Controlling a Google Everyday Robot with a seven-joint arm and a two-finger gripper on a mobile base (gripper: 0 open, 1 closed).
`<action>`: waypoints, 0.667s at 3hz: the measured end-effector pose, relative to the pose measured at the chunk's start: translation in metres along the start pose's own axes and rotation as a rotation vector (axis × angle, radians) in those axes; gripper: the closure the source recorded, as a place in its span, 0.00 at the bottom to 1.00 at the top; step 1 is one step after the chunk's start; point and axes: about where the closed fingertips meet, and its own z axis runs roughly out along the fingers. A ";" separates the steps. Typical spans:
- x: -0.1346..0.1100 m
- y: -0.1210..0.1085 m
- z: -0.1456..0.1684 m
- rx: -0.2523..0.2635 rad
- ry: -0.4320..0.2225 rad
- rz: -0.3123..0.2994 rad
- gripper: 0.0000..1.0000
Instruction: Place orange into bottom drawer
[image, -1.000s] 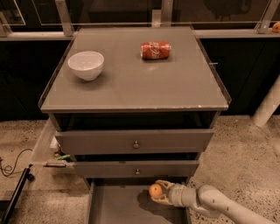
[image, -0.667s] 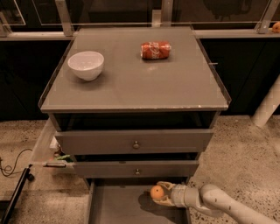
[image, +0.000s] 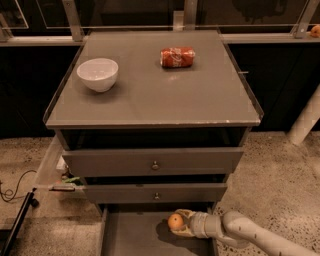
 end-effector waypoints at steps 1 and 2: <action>0.019 0.009 0.035 -0.012 0.014 0.035 1.00; 0.038 0.017 0.067 -0.015 -0.002 0.064 1.00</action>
Offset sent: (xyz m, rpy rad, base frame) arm 0.0096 0.0519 -0.1128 0.0564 0.0775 -0.0420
